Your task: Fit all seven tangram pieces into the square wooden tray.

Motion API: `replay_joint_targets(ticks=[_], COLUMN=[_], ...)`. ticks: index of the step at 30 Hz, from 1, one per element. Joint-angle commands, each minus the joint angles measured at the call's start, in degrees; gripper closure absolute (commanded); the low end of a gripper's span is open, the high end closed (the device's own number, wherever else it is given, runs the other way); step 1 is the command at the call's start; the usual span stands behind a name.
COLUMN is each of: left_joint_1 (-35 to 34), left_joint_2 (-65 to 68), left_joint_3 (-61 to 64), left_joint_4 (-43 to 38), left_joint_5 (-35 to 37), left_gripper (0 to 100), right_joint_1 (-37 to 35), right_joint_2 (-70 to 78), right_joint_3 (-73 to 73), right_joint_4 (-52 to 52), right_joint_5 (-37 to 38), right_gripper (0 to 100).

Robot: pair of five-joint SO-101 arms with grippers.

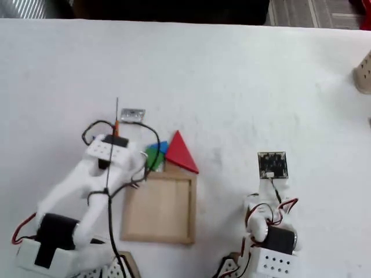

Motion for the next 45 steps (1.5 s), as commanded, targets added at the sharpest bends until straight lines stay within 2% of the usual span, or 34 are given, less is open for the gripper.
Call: replay_joint_targets(ticks=[1,4,9,25,31,38,45], left_joint_1=[-3.82,-4.79,-5.85,-5.49,-4.09,-4.18,-4.26], left_joint_2=[-0.04,-0.04,0.04,0.04,-0.04,-0.57,-0.57], left_joint_3=[-2.81,-3.43,-3.43,-7.12,-3.08,3.43,-1.67], left_joint_4=[-2.46,-4.31,-8.53,-8.18,-4.31,-4.13,-3.96], left_joint_5=[-0.09,-0.18,-6.42,-6.86,-6.95,-7.03,-7.03], left_gripper=[98,98,98,98,98,98,97], right_joint_1=[0.48,0.48,0.48,0.48,0.48,0.48,0.48], right_joint_2=[-0.22,-0.22,-0.22,-0.22,-0.22,-0.22,-0.22], right_joint_3=[0.00,0.00,0.00,0.00,0.00,0.00,0.00], right_joint_4=[-1.01,-1.01,-1.01,-1.01,-1.01,-1.01,-1.01], right_joint_5=[0.62,0.62,0.62,0.62,0.62,0.62,0.62], right_gripper=[98.1,98.1,98.1,98.1,98.1,98.1,98.1])
